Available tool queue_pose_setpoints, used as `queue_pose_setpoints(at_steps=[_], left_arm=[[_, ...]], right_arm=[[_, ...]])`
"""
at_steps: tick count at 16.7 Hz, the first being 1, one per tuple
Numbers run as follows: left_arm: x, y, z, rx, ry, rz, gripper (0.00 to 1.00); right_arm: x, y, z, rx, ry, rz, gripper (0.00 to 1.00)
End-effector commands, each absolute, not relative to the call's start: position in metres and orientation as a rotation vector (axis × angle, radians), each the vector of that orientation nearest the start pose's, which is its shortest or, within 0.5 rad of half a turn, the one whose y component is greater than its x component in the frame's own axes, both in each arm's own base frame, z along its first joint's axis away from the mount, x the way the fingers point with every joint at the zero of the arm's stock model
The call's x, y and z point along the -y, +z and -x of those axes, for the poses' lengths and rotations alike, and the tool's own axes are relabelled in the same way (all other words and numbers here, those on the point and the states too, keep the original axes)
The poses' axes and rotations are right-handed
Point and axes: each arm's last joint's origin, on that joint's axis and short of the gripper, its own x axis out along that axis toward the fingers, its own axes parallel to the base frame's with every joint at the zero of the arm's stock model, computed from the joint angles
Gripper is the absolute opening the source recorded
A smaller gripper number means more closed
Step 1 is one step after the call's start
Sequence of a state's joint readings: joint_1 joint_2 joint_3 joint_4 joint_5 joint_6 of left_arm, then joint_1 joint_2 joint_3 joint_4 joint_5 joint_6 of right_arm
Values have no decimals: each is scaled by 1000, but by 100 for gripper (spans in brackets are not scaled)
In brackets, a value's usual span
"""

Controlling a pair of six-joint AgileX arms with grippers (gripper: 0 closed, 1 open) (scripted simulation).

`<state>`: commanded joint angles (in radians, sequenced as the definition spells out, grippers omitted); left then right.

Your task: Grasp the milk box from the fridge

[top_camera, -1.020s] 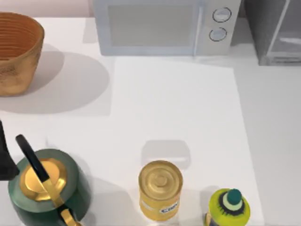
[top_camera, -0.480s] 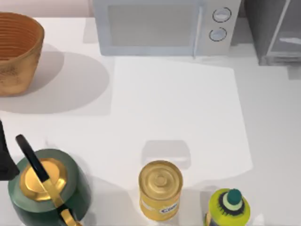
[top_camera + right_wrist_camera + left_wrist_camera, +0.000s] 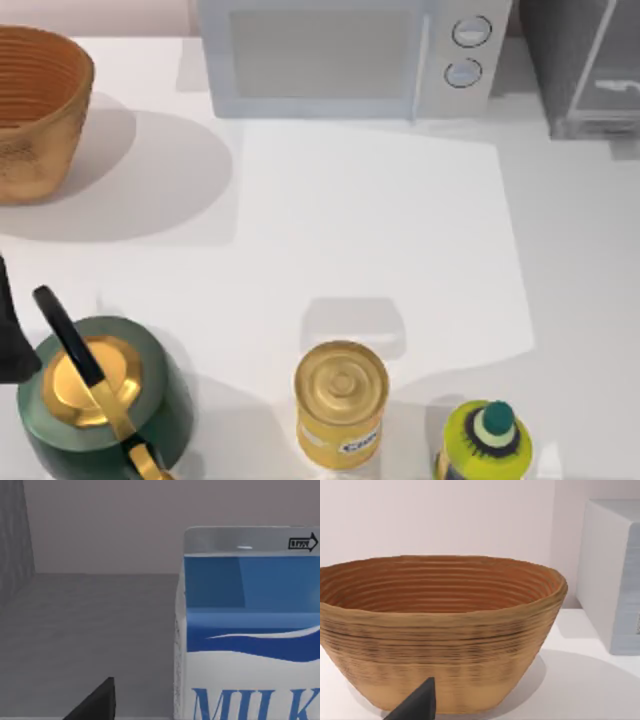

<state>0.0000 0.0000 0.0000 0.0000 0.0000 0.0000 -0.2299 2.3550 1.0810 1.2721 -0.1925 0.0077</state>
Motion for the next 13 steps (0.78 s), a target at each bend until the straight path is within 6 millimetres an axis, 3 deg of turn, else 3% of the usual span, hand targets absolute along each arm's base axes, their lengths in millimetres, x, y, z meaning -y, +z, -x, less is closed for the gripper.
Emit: queue_pose_setpoints(at_steps=[5, 10, 13], left_arm=[[1, 160, -106, 0, 0, 0, 100], [1, 160, -106, 0, 0, 0, 100], [1, 160, -106, 0, 0, 0, 100]], right_arm=[[90, 72, -470, 4, -10, 4, 100], [89, 71, -475, 0, -10, 4, 100], [89, 71, -475, 0, -10, 4, 77]])
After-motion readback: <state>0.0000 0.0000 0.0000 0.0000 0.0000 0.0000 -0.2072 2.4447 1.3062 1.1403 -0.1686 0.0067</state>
